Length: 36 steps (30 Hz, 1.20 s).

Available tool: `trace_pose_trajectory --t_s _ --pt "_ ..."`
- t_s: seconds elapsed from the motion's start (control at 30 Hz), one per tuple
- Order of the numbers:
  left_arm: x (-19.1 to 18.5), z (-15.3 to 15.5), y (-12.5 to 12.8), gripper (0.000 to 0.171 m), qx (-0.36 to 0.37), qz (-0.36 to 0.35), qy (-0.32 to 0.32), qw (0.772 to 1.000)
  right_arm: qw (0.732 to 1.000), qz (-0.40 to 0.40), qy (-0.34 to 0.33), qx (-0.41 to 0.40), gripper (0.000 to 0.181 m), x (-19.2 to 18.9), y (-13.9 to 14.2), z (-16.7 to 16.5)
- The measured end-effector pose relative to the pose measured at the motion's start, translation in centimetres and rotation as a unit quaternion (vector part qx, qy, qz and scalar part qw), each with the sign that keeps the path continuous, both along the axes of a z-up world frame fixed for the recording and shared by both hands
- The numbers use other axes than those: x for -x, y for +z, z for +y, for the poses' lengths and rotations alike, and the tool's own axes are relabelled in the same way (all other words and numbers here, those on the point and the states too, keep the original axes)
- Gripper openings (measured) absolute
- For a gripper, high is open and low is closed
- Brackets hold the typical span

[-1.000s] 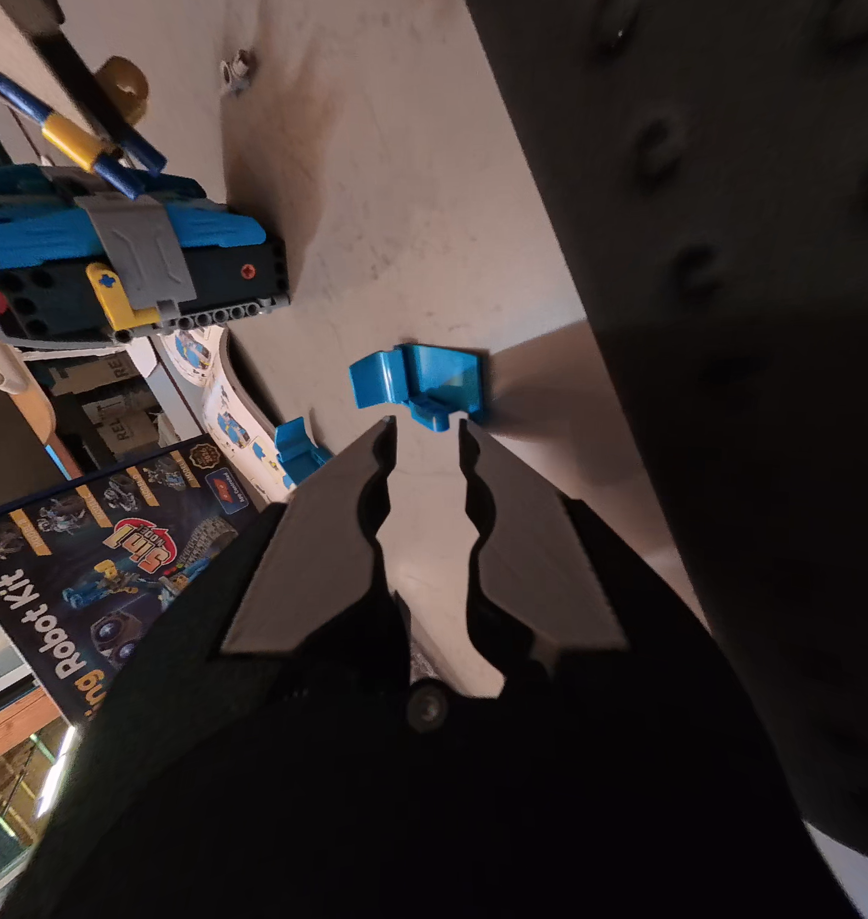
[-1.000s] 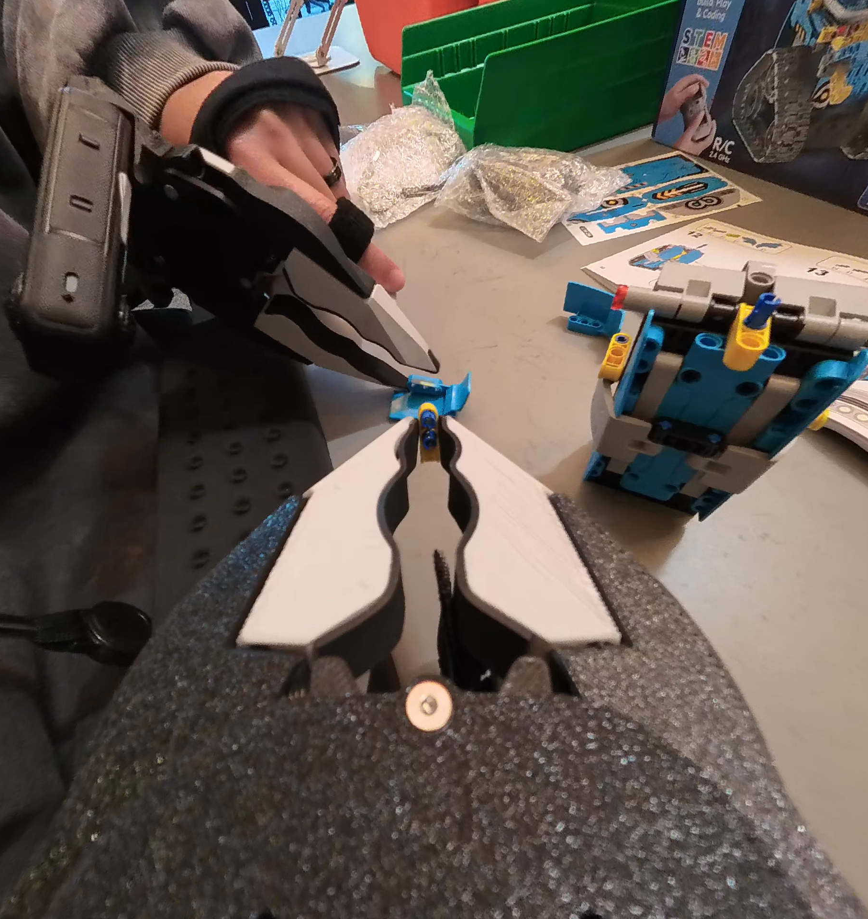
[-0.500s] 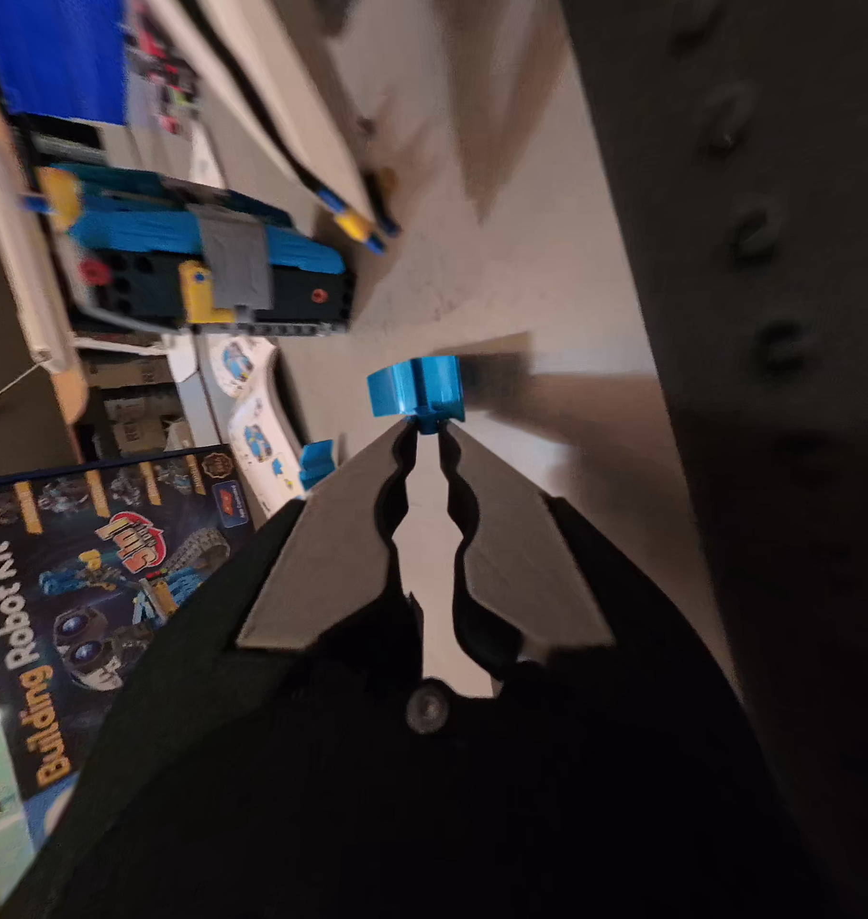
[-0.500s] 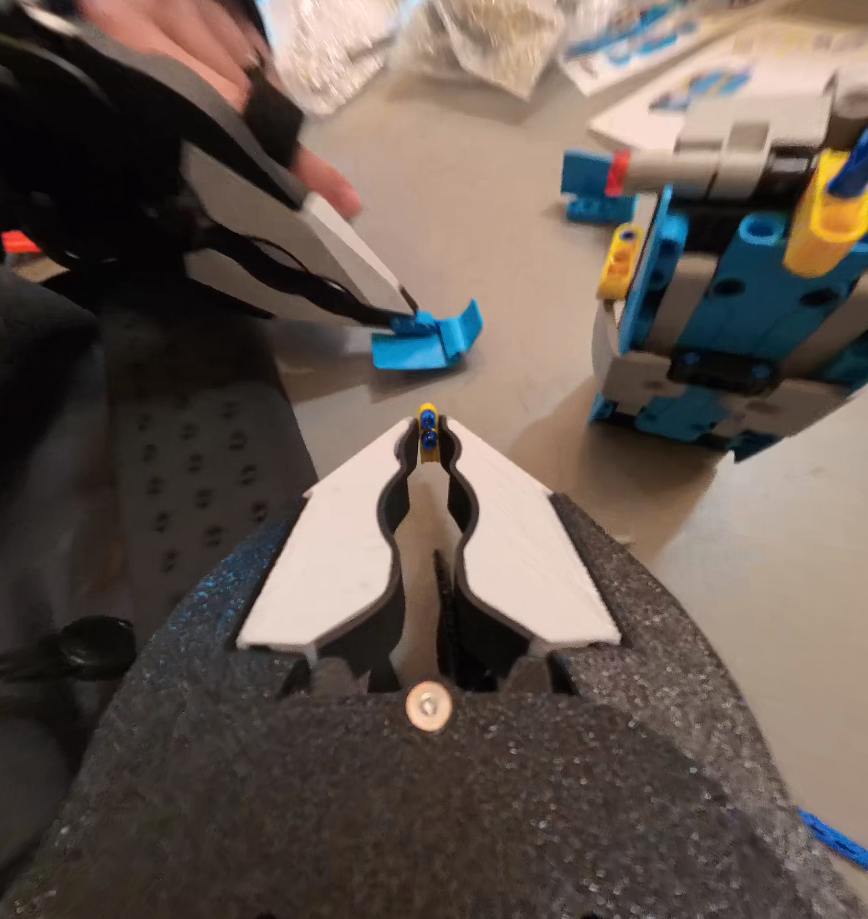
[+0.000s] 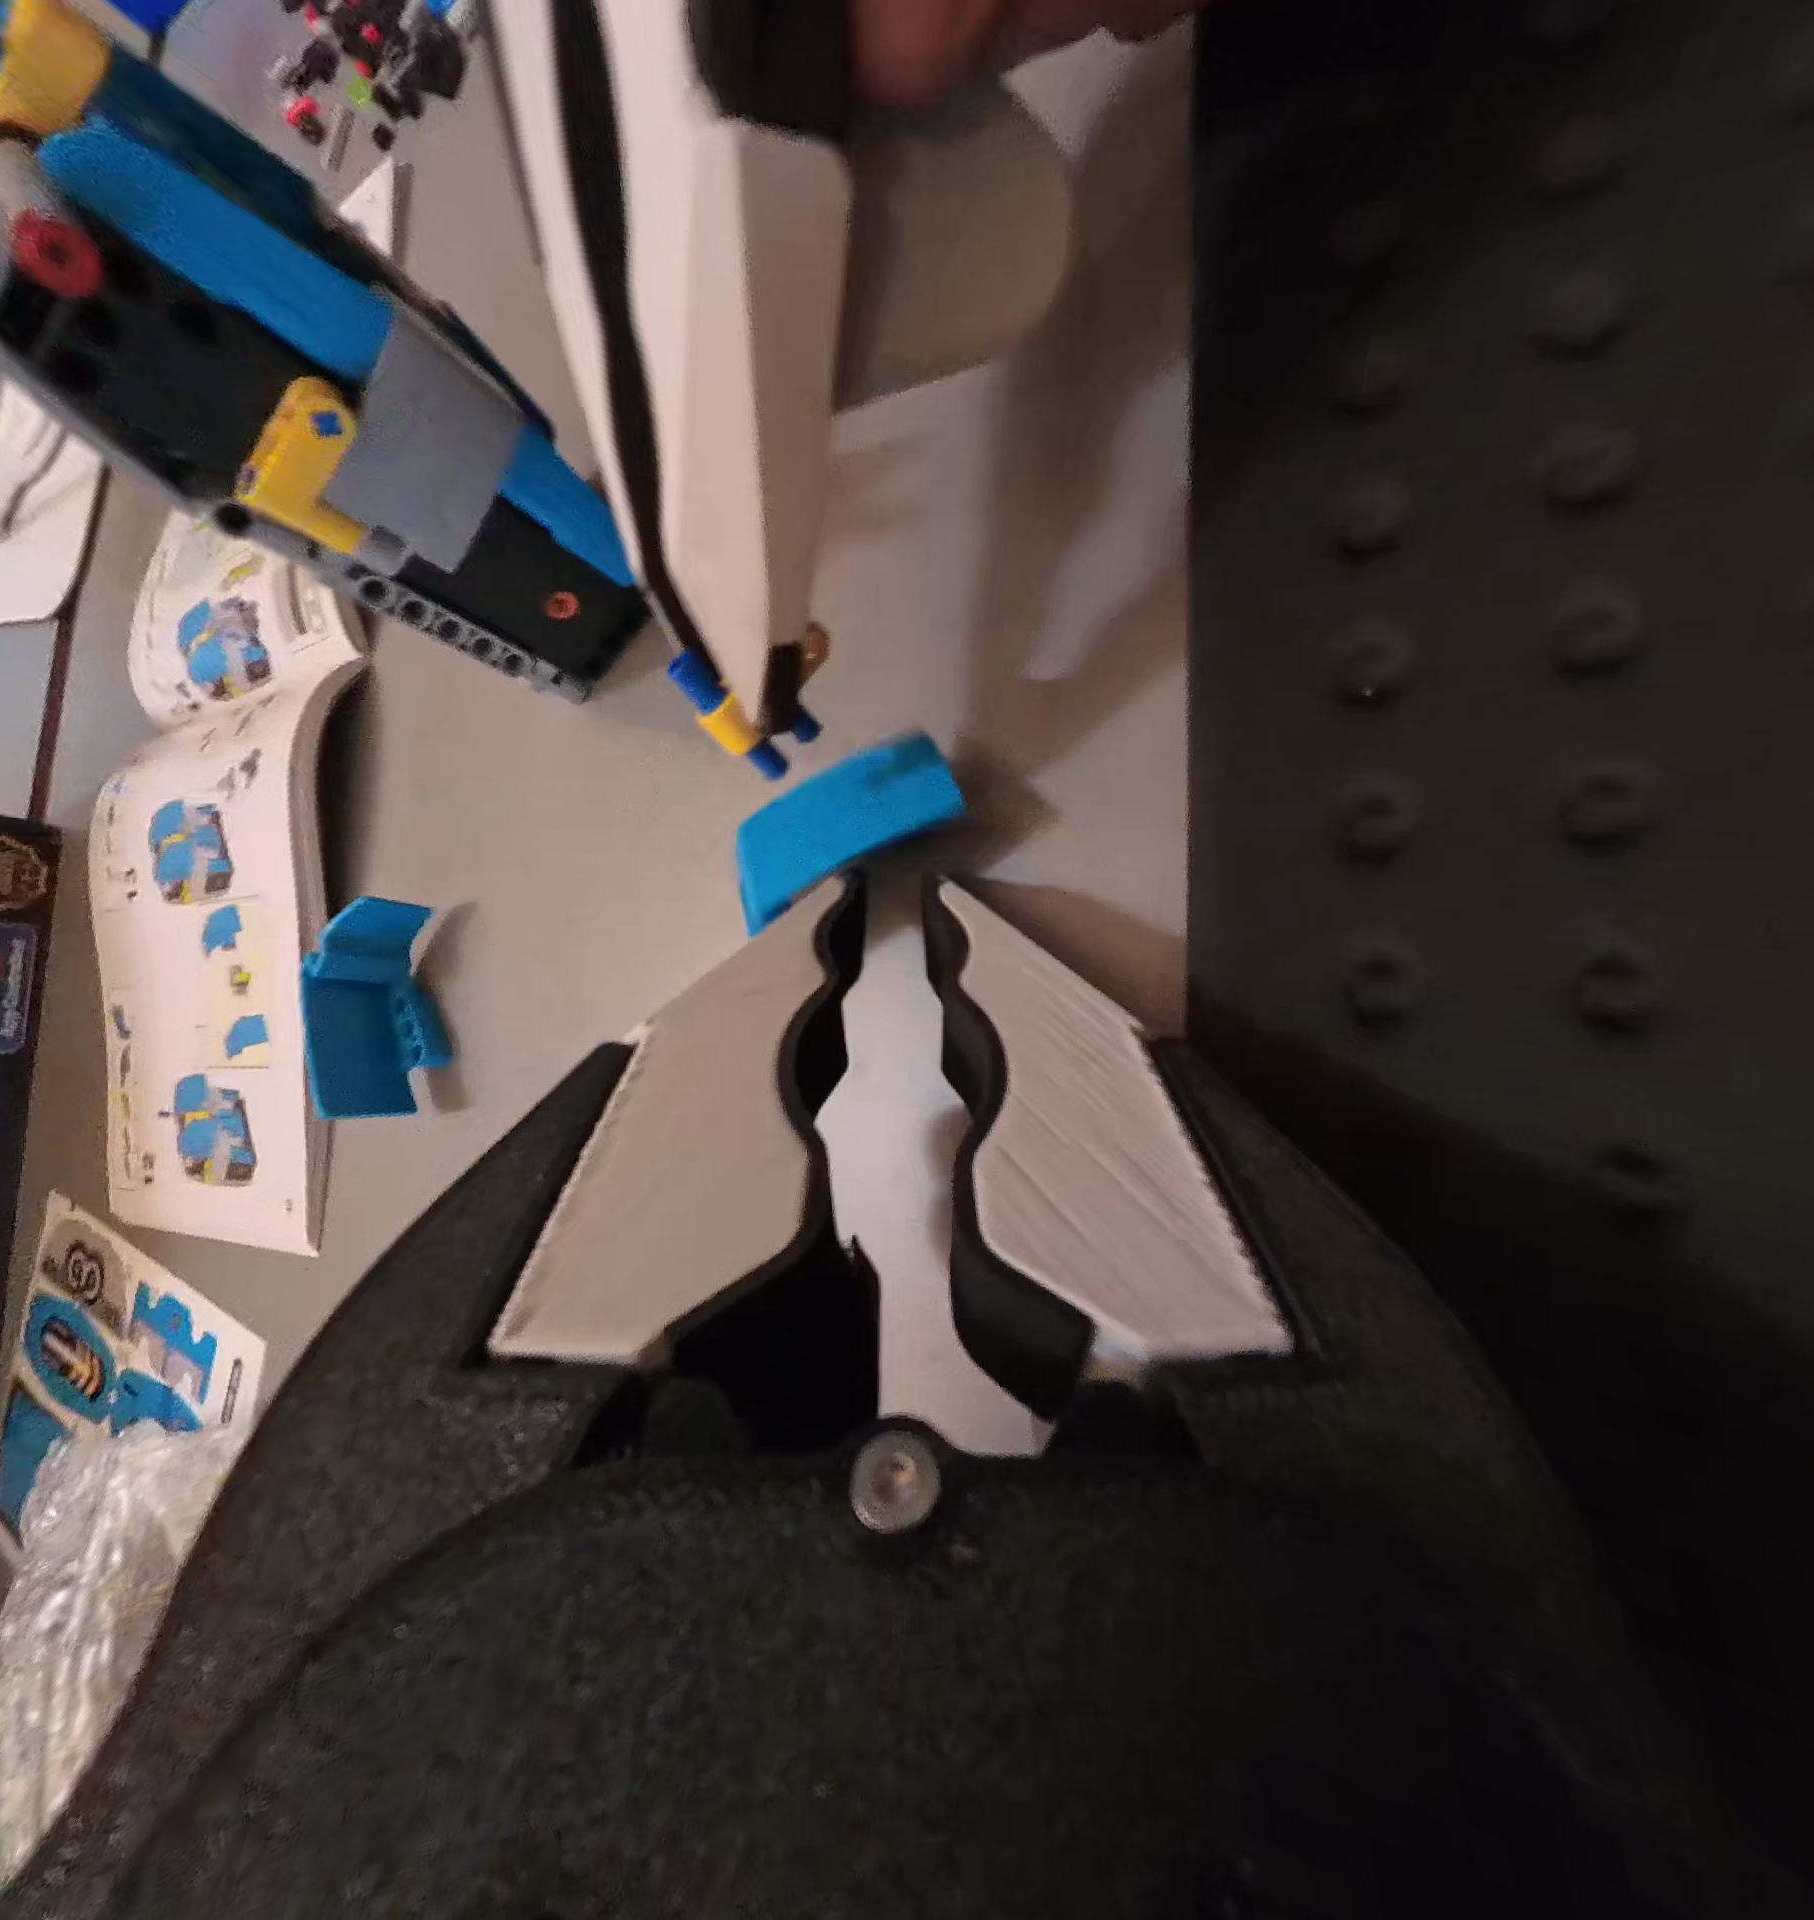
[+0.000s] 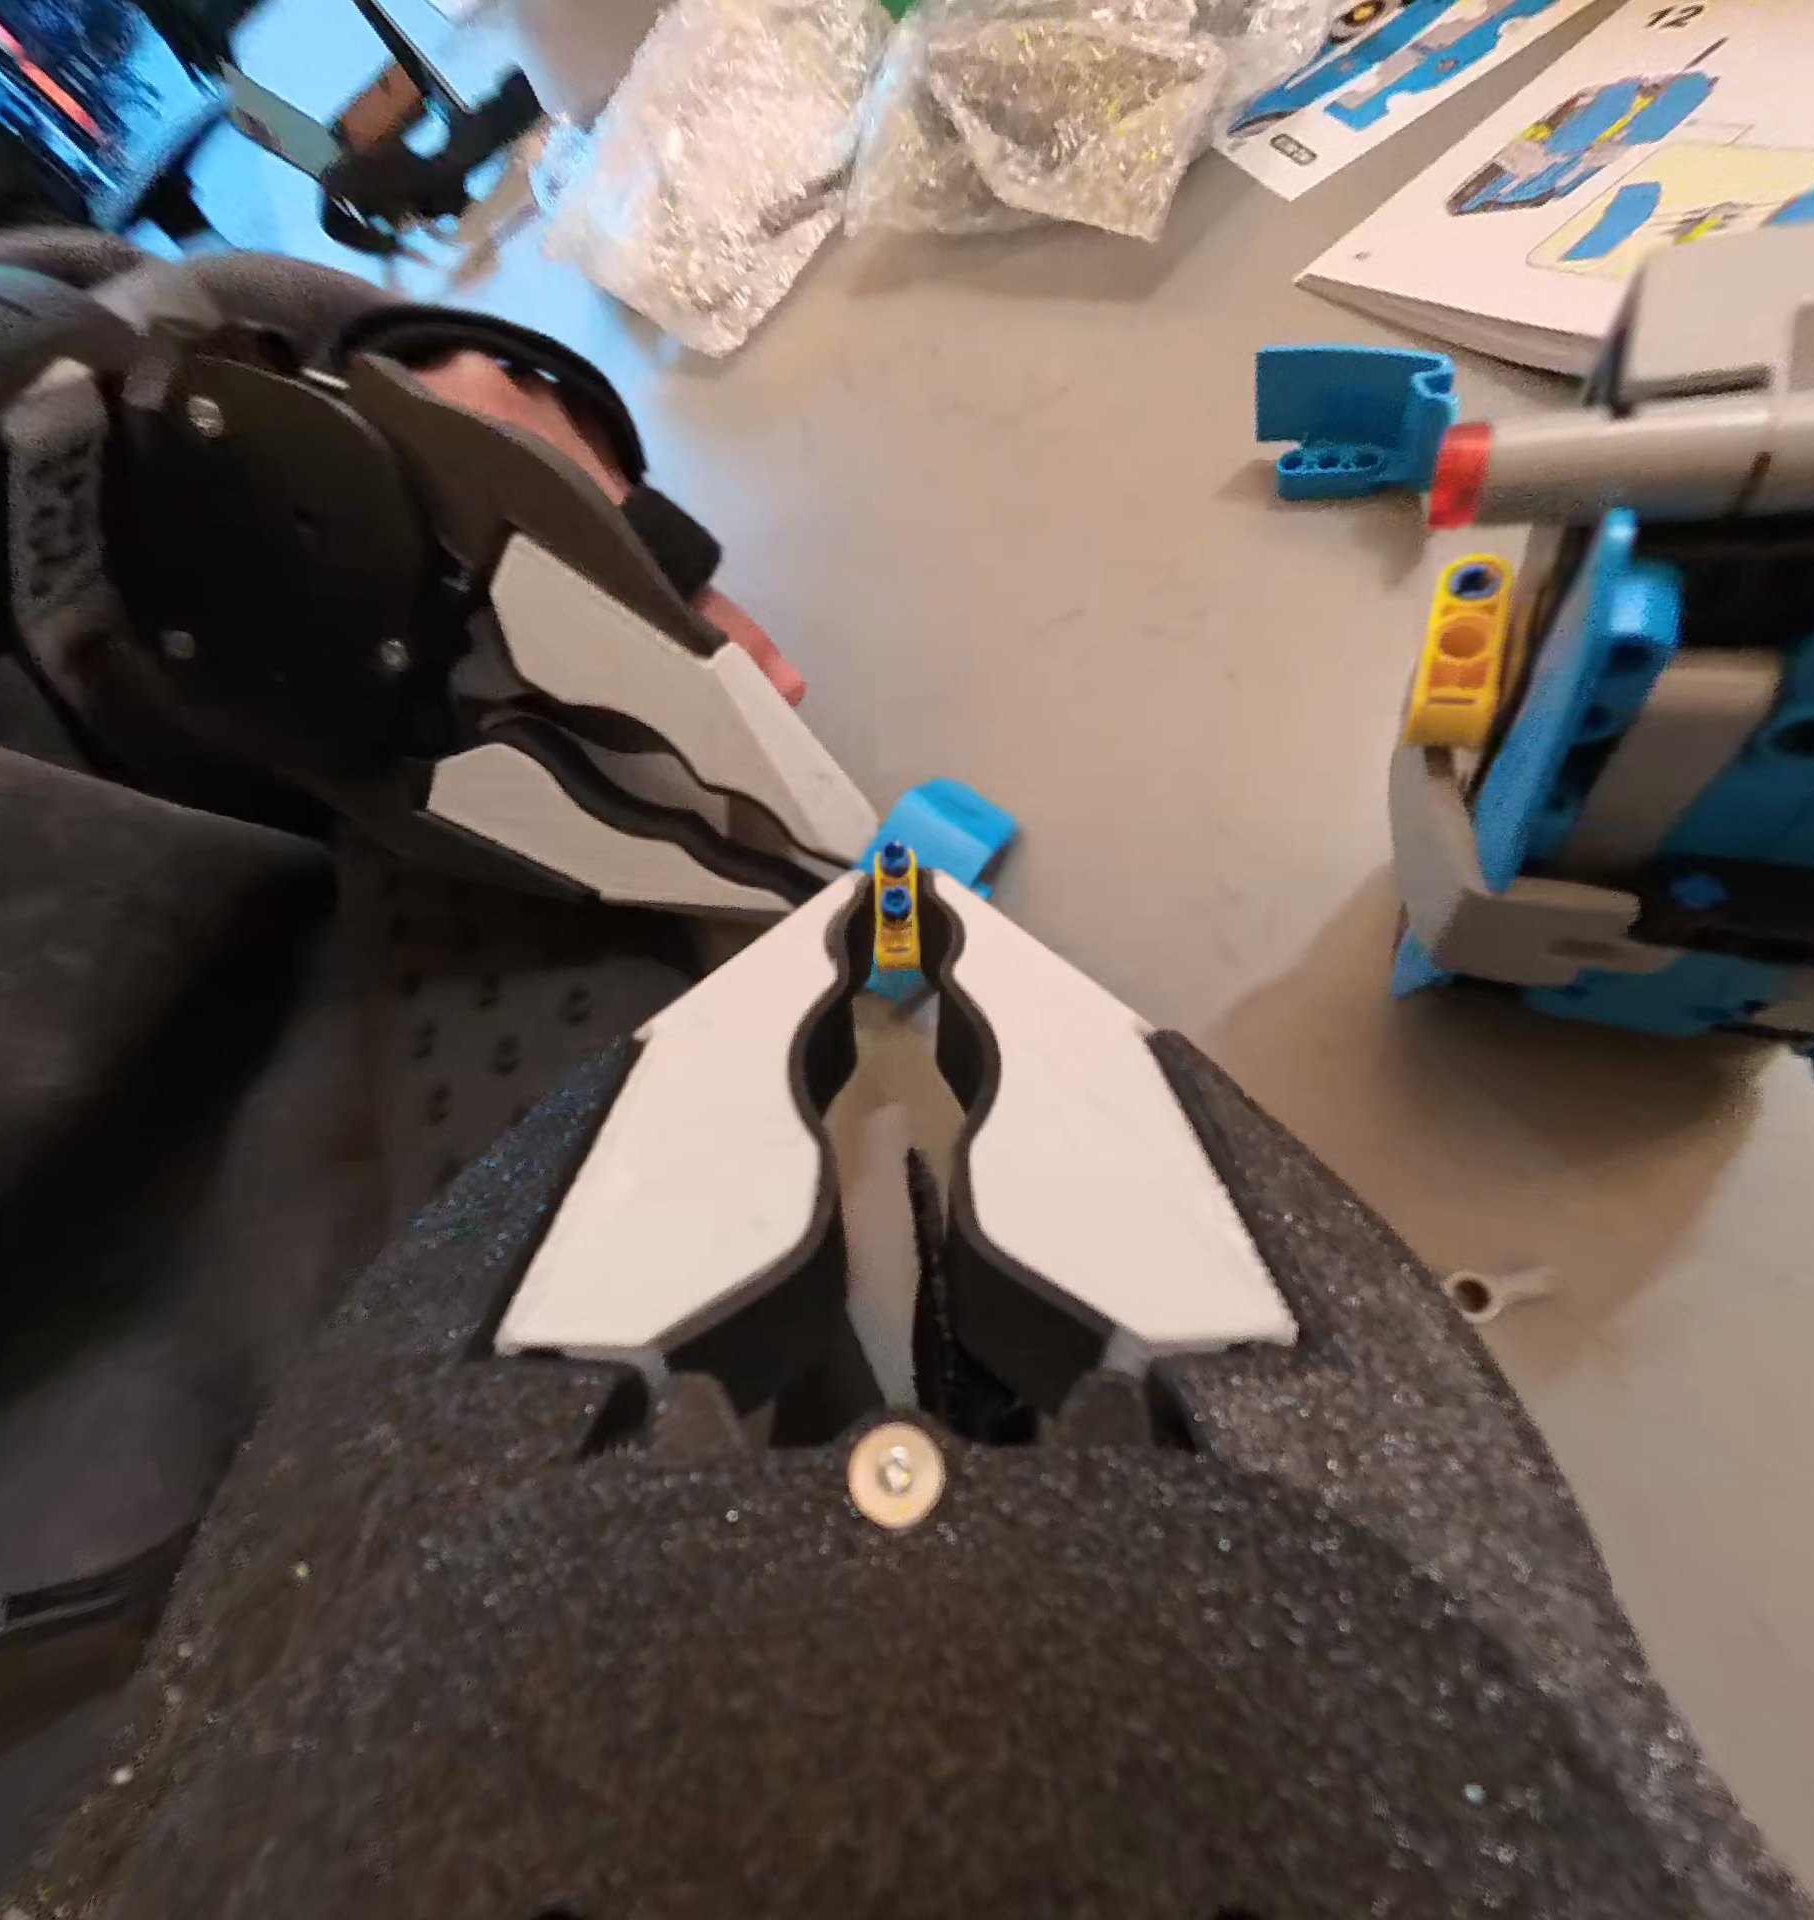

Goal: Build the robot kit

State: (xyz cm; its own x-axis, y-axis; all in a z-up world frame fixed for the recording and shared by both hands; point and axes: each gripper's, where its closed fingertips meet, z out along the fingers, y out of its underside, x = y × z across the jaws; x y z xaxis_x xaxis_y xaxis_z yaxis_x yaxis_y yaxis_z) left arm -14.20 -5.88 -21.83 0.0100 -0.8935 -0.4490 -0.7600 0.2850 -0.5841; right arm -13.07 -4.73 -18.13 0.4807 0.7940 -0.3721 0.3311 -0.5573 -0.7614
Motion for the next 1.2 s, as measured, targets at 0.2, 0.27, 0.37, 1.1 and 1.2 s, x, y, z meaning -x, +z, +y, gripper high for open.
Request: trace_pose_trajectory --t_s 0.2,0.27,0.37,1.1,1.2 --pt "0.4 -0.3 -0.1 0.01 0.033 0.007 0.008 0.999 0.997 -0.078 0.011 -0.019 0.007 0.1 -1.9 0.0" --pt "1.0 -0.3 -0.1 0.014 0.057 0.01 0.022 0.998 0.997 -0.074 0.006 -0.023 0.007 -0.2 -1.6 0.2" --pt "1.6 -1.2 0.5 0.02 0.128 -0.006 0.043 0.991 0.996 -0.075 -0.009 -0.041 0.007 -1.8 -0.8 1.0" --pt "-1.3 1.9 1.3 0.035 0.449 -0.176 0.261 0.836 0.996 -0.092 0.01 -0.005 0.007 -1.4 -3.0 1.9" --pt "-1.9 2.3 2.4 0.01 0.48 -0.217 0.251 0.812 0.998 -0.053 0.013 0.013 0.007 -1.0 -2.3 1.6"
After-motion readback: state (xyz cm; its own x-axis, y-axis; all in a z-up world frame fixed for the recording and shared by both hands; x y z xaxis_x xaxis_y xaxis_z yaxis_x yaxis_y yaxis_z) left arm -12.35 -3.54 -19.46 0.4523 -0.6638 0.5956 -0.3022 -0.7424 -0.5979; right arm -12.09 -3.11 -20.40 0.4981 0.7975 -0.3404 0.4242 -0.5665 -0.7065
